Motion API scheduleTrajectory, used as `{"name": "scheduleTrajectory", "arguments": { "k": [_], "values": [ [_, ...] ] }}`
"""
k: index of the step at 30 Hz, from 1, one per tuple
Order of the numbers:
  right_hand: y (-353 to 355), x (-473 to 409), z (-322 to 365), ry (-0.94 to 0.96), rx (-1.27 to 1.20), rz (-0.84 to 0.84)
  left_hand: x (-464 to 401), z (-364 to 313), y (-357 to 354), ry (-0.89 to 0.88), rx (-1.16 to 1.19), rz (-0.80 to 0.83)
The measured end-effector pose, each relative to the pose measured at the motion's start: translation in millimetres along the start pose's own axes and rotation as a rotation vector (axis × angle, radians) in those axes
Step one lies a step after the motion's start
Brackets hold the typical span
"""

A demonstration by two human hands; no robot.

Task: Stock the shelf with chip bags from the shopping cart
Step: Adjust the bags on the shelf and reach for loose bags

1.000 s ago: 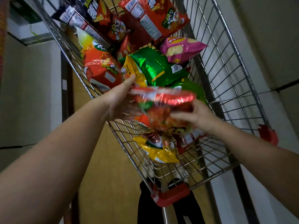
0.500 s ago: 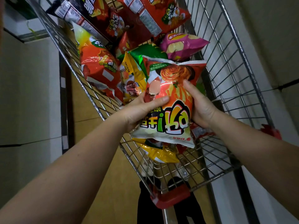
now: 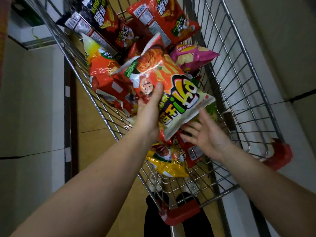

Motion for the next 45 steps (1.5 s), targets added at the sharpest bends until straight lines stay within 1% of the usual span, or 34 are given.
{"name": "scheduleTrajectory", "arguments": {
  "k": [3, 4, 5, 7, 8, 9, 11, 12, 13, 14, 15, 16, 17, 18, 20, 21, 22, 24, 26, 27, 28, 29, 31, 33, 35, 38, 42, 45],
  "values": [
    [-14, -4, 1, 0.100, -0.196, 0.055, 7, 6, -14, 0.059, -0.044, 0.087],
    [-14, -5, 6, 0.134, -0.236, 0.047, 10, 3, -15, 0.089, -0.117, 0.100],
    [-12, -7, 11, 0.151, -0.238, 0.023, 13, -1, -14, 0.126, -0.258, 0.105],
    [-4, -7, 23, 0.140, -0.148, -0.071, 19, -15, -10, 0.190, -0.694, 0.092],
    [2, -6, 29, 0.127, -0.086, -0.125, 23, -24, -8, 0.164, -0.918, 0.076],
    [9, -5, 35, 0.119, -0.011, -0.171, 27, -33, -7, 0.061, -1.129, 0.049],
    [17, -2, 52, 0.095, 0.184, -0.189, 36, -51, -12, -0.245, -1.487, -0.024],
    [20, -1, 60, 0.070, 0.293, -0.162, 37, -59, -15, -0.381, -1.582, -0.019],
    [20, -1, 69, 0.042, 0.392, -0.113, 37, -65, -18, -0.478, -1.637, 0.023],
    [18, 0, 78, 0.008, 0.491, -0.039, 35, -69, -21, -0.526, -1.700, 0.082],
    [13, 0, 88, -0.031, 0.590, 0.046, 30, -71, -24, -0.529, -1.786, 0.146],
    [8, 1, 98, -0.076, 0.686, 0.124, 25, -72, -27, -0.506, -1.864, 0.199],
    [2, 2, 107, -0.120, 0.766, 0.193, 21, -73, -31, -0.436, -1.905, 0.248],
    [-4, 2, 115, -0.151, 0.818, 0.254, 17, -72, -31, -0.334, -1.872, 0.315],
    [-14, 1, 125, -0.166, 0.842, 0.316, 14, -69, -29, -0.098, -1.605, 0.437],
    [-17, -1, 127, -0.153, 0.850, 0.307, 12, -67, -25, -0.045, -1.468, 0.437],
    [-18, -3, 127, -0.130, 0.865, 0.265, 11, -64, -19, -0.034, -1.363, 0.408],
    [-12, -12, 122, -0.065, 0.866, 0.109, 8, -57, -8, -0.044, -1.233, 0.288],
    [2, -20, 113, 0.036, 0.813, -0.110, 7, -53, 0, -0.055, -1.243, 0.135],
    [10, -24, 107, 0.075, 0.817, -0.211, 8, -52, 4, -0.071, -1.257, 0.044],
    [17, -26, 99, 0.076, 0.875, -0.292, 8, -52, 8, -0.082, -1.247, -0.054],
    [24, -28, 88, 0.031, 0.971, -0.342, 8, -53, 12, -0.085, -1.221, -0.130],
    [33, -31, 61, -0.106, 1.181, -0.352, 7, -52, 18, -0.069, -1.196, -0.203],
    [34, -36, 35, -0.195, 1.321, -0.321, 4, -51, 20, -0.050, -1.200, -0.230],
    [31, -45, 16, -0.227, 1.380, -0.324, 0, -50, 21, -0.030, -1.220, -0.243],
    [28, -64, 5, -0.272, 1.358, -0.399, -7, -46, 22, -0.011, -1.221, -0.240],
    [31, -84, 15, -0.236, 1.257, -0.517, -13, -41, 26, -0.009, -1.219, -0.232],
    [43, -89, 27, -0.280, 1.361, -0.564, -16, -39, 26, 0.003, -1.218, -0.228]
  ]
}}
Point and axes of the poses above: each hand's wrist, its own x-axis away from the middle knuckle, its own y-axis out of the back of the hand, z = x × y, the point moved 2 cm from there along -x, towards the middle knuckle, and after that the axes turned 12 degrees about z, right-handed, at the moved point
